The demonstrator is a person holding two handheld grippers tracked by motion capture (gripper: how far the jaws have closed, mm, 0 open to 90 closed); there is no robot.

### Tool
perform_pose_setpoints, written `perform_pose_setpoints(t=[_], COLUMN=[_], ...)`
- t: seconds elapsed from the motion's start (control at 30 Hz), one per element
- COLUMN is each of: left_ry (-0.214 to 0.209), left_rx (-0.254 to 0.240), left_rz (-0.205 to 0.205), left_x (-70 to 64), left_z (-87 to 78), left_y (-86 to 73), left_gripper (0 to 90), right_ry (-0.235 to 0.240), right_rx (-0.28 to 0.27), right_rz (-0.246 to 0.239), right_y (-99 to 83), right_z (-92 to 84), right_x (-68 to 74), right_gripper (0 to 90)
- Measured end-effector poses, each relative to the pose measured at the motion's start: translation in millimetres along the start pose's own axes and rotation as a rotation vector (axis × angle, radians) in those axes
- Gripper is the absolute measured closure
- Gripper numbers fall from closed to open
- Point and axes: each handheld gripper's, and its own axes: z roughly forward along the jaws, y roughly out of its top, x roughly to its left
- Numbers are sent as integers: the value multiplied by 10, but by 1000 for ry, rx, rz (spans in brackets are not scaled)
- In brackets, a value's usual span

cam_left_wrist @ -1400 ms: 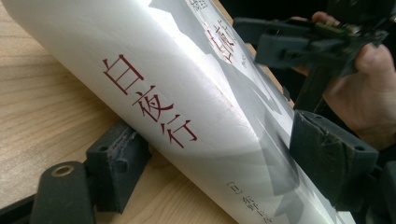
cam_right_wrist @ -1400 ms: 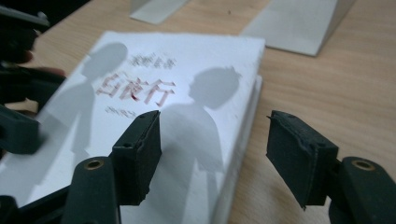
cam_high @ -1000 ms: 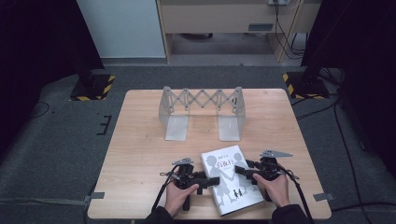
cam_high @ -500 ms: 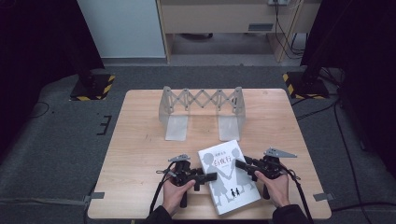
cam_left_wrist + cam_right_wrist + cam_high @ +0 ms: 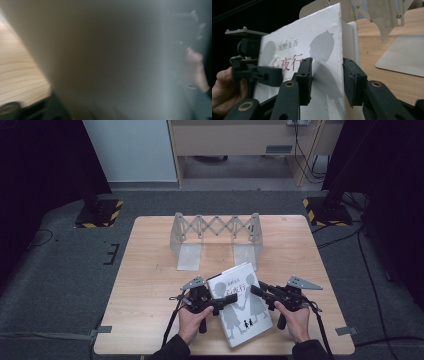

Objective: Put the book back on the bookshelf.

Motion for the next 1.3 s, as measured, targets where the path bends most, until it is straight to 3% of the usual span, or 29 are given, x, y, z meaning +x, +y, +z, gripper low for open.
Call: perform_pose_setpoints(t=[0.17,0.3,0.43,0.5,0.67,0.83,1.07,1.17,1.3], left_ry=[0,2,9,13,53,76,83,100,141], left_rx=[8,7,-5,-9,-20,-25,-30,-35,-50], left_rz=[6,1,-1,2,43,54,59,63,83], left_x=[-4,0,-1,-9,-62,-76,-96,-95,-98], left_z=[-5,-38,-117,-151,-253,-321,-457,-515,-622], left_y=[23,43,112,140,236,290,405,441,519], left_gripper=[456,467,490,503,517,519,514,514,511], right_ry=[8,-20,-83,-151,-352,-471,-540,-554,-566], right_rx=[-1,-12,-32,-31,77,203,305,346,362], right_rz=[1,0,3,5,-39,-78,-118,-117,-135], right_y=[20,37,39,27,-43,-125,-165,-192,-206], right_z=[-53,-86,-184,-251,-341,-336,-322,-310,-301], right_x=[-23,-45,-143,-218,-383,-499,-564,-580,-599], right_gripper=[657,592,536,501,393,318,264,258,242])
